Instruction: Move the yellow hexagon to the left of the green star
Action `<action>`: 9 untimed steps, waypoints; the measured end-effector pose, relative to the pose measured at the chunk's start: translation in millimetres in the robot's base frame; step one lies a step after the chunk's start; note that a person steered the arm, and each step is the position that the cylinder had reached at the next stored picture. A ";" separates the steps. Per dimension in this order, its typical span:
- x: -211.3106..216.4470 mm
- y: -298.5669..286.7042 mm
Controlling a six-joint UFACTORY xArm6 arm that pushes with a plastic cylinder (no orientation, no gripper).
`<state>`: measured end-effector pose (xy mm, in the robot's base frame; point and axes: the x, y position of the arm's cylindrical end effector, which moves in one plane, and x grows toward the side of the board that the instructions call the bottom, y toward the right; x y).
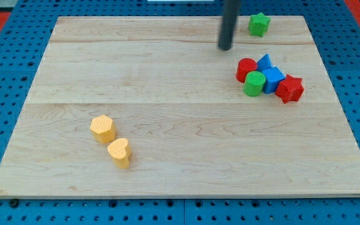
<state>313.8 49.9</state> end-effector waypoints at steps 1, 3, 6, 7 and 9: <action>72.2 -54.8; 271.7 -72.2; 231.8 -217.1; 207.2 -213.8; 184.6 -112.4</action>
<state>498.4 -62.5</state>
